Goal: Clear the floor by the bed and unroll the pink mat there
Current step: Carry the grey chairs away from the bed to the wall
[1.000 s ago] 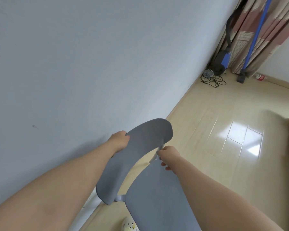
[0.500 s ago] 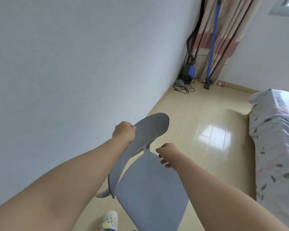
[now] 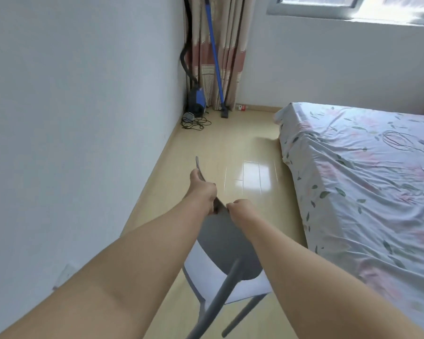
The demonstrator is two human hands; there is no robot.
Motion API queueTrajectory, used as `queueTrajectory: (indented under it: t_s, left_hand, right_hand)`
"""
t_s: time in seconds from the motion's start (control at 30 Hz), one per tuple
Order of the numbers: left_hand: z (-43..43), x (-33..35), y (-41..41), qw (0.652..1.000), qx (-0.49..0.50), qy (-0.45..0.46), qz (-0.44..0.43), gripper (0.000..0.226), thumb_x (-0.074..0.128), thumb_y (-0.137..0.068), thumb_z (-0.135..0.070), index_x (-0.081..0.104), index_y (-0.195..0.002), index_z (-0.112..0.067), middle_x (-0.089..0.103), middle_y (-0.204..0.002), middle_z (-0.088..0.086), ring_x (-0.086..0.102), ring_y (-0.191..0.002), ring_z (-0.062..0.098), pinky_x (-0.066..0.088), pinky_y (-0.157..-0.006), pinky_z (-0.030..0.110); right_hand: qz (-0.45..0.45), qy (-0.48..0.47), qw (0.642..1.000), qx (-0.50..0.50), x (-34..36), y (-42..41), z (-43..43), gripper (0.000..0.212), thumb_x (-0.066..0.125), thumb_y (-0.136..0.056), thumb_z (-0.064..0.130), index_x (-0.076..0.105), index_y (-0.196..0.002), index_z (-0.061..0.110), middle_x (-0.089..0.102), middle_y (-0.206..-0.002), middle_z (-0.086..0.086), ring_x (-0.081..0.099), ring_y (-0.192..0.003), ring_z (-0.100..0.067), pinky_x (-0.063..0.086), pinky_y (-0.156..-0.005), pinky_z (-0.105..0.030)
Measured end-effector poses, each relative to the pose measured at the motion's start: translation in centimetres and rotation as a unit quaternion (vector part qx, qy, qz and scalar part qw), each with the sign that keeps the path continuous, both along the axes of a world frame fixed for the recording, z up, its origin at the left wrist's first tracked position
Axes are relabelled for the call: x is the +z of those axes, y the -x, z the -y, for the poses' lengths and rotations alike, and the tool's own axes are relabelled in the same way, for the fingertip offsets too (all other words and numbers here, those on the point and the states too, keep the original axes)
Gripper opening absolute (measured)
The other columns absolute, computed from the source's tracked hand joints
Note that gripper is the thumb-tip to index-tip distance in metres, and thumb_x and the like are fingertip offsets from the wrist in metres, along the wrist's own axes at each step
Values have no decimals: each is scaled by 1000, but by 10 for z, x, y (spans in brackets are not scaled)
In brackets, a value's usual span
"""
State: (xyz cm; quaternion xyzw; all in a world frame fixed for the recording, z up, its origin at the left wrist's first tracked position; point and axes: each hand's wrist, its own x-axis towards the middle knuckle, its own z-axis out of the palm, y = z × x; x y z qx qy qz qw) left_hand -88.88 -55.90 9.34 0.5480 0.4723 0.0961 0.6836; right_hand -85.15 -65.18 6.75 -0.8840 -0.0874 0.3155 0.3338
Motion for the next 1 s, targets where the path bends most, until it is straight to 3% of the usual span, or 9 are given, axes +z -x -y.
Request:
queueTrajectory:
  t_s: [0.13,0.23,0.3,0.4,0.53,0.63,0.73,0.83,1.0]
  left_hand:
    - [39,-6,-19,994,-105,15,6,79,51,-91,-2,15,-145,-46,46,-117,4,54,-94,28,53,-90,50]
    - [58,-16,-19,968,-211,-126,-58,61,59,-89,-39,29,-142,-38,34,-139,10,54,-110,31,49,-93,34]
    - [61,-23,-11,904,-258,-318,-125,56,47,-87,-61,42,-134,-31,30,-137,9,47,-115,28,39,-89,31]
    - [51,-24,1,750,-282,-562,-206,60,31,-87,-70,59,-115,-25,35,-130,7,33,-124,29,24,-107,38]
    - [24,-14,-6,664,-406,-595,-199,61,28,-89,-68,64,-111,-23,41,-137,3,26,-133,26,10,-116,42]
    - [17,-11,-4,681,-484,-528,-150,53,43,-91,-58,55,-123,-19,51,-131,6,32,-133,24,22,-110,36]
    - [19,-13,4,738,-471,-470,-111,40,55,-89,-27,52,-128,-17,44,-140,5,14,-144,21,20,-113,35]
    - [21,-20,22,800,-412,-427,-87,37,46,-90,-11,56,-126,-16,29,-154,2,-3,-149,18,11,-118,37]
    - [33,-36,69,920,-226,-319,-31,39,40,-95,-16,56,-129,-22,-3,-160,-1,-2,-148,17,9,-119,36]
  right_hand:
    - [88,69,992,-51,5,-17,38,21,33,-95,20,51,-88,11,52,-82,-5,50,-74,-24,38,-68,-30]
    - [182,143,973,-13,10,-12,53,37,22,-100,22,57,-108,15,62,-105,-7,57,-105,-27,32,-91,-38]
    - [215,154,964,7,7,-12,58,41,18,-101,25,57,-108,16,64,-107,-7,57,-106,-27,29,-88,-39]
    - [228,146,962,27,-1,-8,57,44,16,-102,30,57,-103,16,62,-96,-6,56,-103,-26,25,-82,-39]
    - [247,138,958,37,-4,-4,56,39,16,-100,28,53,-97,18,52,-88,-1,52,-95,-24,27,-87,-40]
    - [242,125,960,66,-3,-7,70,34,18,-100,32,47,-91,19,54,-88,-2,51,-93,-25,27,-88,-39]
    - [229,131,953,150,0,-7,83,20,37,-91,36,50,-94,20,57,-82,1,55,-85,-24,34,-75,-32]
    - [186,178,941,222,2,-6,86,14,49,-88,30,51,-89,16,52,-74,1,55,-79,-25,34,-53,-25]
    - [150,216,924,277,-1,24,75,29,47,-95,36,47,-79,12,44,-68,1,48,-68,-21,31,-49,-25]
